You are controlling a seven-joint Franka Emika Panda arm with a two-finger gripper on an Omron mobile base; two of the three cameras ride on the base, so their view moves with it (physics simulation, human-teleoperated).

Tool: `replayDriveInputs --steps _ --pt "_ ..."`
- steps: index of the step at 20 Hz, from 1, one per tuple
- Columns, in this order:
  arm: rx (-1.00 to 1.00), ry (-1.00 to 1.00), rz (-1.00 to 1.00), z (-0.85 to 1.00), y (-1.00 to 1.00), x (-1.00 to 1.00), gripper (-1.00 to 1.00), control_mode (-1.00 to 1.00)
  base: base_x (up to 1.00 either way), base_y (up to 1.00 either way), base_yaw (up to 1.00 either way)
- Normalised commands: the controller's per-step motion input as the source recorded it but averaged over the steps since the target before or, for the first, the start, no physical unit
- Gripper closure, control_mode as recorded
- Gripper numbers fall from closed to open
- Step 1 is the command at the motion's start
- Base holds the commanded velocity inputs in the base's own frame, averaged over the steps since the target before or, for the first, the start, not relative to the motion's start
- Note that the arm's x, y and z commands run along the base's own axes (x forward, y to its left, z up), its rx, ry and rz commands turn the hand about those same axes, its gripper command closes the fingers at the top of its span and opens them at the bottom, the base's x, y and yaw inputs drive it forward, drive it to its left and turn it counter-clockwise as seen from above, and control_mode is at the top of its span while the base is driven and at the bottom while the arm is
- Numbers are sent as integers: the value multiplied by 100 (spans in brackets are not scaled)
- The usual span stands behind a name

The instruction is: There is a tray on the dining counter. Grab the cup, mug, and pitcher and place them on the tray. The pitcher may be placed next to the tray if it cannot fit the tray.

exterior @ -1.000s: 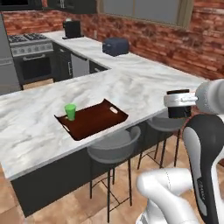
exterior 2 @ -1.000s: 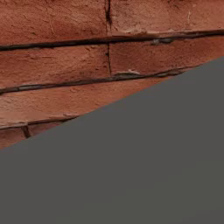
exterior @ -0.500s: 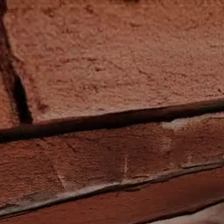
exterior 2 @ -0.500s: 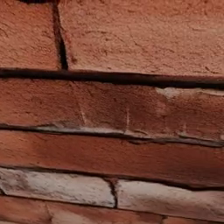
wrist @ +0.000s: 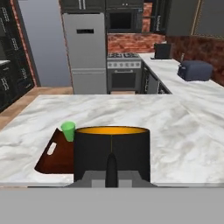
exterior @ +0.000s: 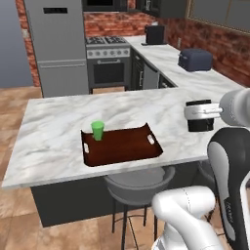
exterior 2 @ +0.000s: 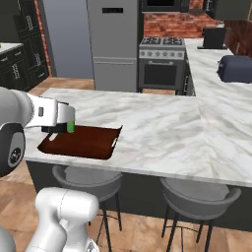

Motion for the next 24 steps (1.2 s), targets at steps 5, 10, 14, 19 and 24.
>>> replayDriveInputs --steps 5,10,14,19,24 --pt "0 0 0 0 0 0 100 100 40 -4 3" --pt "0 0 0 0 0 0 100 100 0 0 0" --pt "0 0 2 -4 -1 0 100 -100 0 0 0" --pt "0 -3 40 -54 0 0 100 -100 0 0 0" --pt "1 -6 54 -57 4 12 100 -100 0 0 0"
